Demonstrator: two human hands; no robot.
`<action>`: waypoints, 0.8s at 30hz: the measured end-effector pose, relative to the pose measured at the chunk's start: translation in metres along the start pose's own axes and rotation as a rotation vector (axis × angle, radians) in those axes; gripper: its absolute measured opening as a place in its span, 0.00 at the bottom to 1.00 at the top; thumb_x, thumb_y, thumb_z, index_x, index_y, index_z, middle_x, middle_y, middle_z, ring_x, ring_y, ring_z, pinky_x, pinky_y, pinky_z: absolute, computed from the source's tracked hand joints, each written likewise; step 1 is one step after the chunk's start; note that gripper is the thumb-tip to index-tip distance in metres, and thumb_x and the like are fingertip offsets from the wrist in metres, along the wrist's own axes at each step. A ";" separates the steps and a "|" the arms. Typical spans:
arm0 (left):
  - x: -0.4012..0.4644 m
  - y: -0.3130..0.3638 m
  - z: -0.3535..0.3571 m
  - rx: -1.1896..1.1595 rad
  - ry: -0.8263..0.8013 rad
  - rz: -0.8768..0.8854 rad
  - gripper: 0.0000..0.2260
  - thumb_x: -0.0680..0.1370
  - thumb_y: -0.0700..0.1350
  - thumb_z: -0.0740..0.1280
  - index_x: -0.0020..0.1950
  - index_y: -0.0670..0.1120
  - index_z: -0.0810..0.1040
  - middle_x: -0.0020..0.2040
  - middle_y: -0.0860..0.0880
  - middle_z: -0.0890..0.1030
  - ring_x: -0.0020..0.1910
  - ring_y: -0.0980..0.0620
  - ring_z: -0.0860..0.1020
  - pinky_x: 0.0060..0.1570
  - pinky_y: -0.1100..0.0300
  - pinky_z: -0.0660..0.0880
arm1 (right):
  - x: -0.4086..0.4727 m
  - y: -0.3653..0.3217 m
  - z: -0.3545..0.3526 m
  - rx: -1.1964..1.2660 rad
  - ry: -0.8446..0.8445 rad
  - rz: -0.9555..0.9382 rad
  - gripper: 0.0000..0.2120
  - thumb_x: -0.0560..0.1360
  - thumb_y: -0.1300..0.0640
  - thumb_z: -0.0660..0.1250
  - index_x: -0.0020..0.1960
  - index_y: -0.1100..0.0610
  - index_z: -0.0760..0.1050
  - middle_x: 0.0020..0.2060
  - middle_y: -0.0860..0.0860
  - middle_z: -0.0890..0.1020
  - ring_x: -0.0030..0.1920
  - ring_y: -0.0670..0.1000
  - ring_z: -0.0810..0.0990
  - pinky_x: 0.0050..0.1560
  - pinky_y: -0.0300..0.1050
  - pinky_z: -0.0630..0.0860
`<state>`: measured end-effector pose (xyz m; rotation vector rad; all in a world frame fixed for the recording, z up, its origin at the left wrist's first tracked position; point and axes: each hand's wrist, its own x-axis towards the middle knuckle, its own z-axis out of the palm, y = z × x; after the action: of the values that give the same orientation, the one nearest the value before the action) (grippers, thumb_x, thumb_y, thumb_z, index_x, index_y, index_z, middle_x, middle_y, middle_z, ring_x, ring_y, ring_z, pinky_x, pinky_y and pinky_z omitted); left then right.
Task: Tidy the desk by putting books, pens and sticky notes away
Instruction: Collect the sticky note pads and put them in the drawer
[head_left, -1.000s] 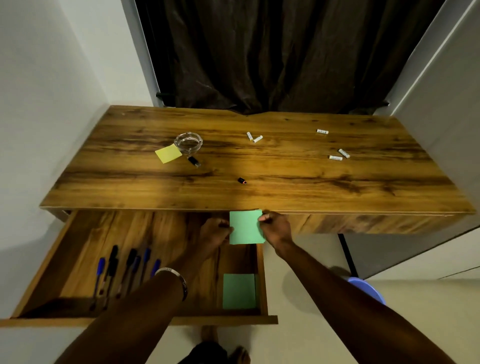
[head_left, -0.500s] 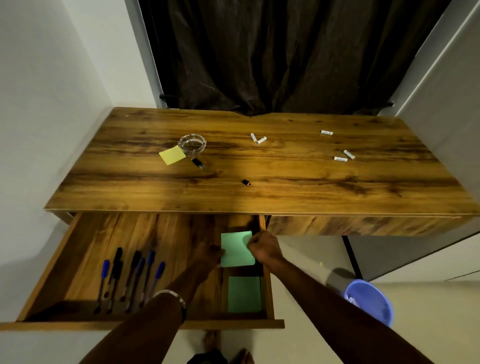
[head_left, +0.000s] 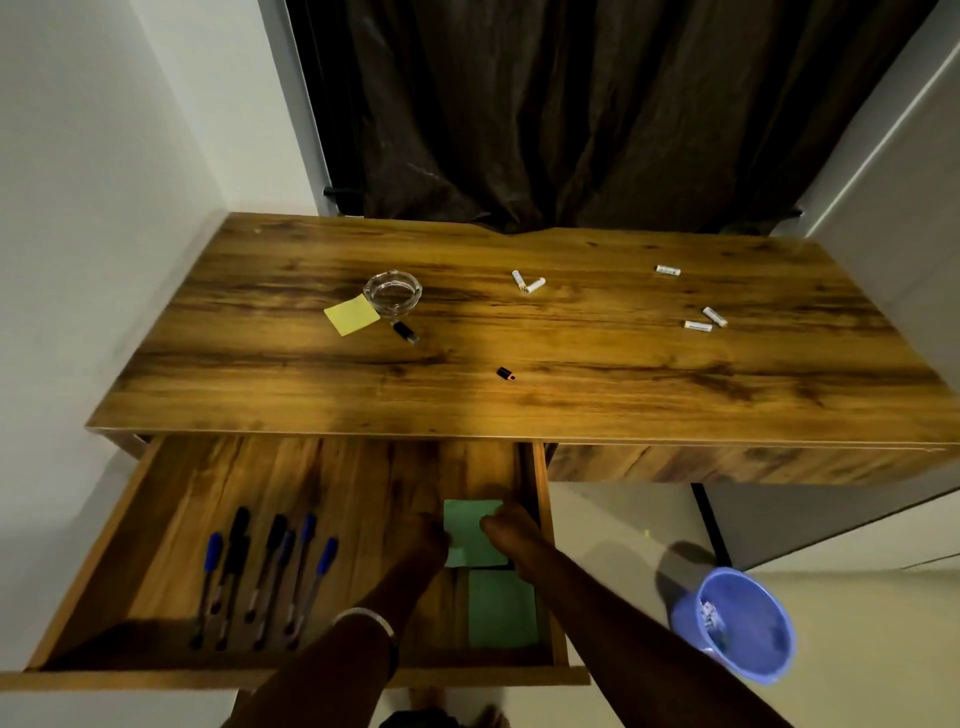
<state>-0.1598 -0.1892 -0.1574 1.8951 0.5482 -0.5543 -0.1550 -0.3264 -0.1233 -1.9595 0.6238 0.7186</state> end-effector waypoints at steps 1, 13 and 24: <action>-0.002 0.002 0.002 0.007 -0.021 -0.006 0.11 0.79 0.36 0.61 0.61 0.36 0.74 0.57 0.39 0.77 0.53 0.42 0.78 0.47 0.52 0.79 | -0.001 -0.001 -0.001 -0.021 0.001 0.002 0.26 0.77 0.55 0.63 0.73 0.59 0.64 0.66 0.59 0.73 0.62 0.58 0.75 0.54 0.45 0.76; 0.006 0.012 0.009 0.116 -0.036 -0.021 0.12 0.80 0.38 0.60 0.61 0.35 0.75 0.59 0.39 0.78 0.52 0.44 0.77 0.45 0.59 0.76 | 0.009 0.001 0.005 -0.305 0.024 -0.109 0.30 0.80 0.53 0.61 0.76 0.62 0.55 0.72 0.59 0.65 0.70 0.58 0.68 0.68 0.48 0.70; 0.000 0.017 0.022 0.286 -0.062 0.060 0.13 0.80 0.37 0.58 0.56 0.29 0.77 0.57 0.32 0.78 0.57 0.36 0.77 0.55 0.49 0.73 | 0.009 0.011 0.012 -0.530 -0.086 -0.094 0.34 0.78 0.50 0.65 0.76 0.65 0.55 0.73 0.63 0.62 0.72 0.60 0.65 0.71 0.50 0.66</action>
<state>-0.1525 -0.2159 -0.1533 2.1482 0.3853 -0.6781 -0.1588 -0.3219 -0.1414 -2.4039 0.3011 0.9753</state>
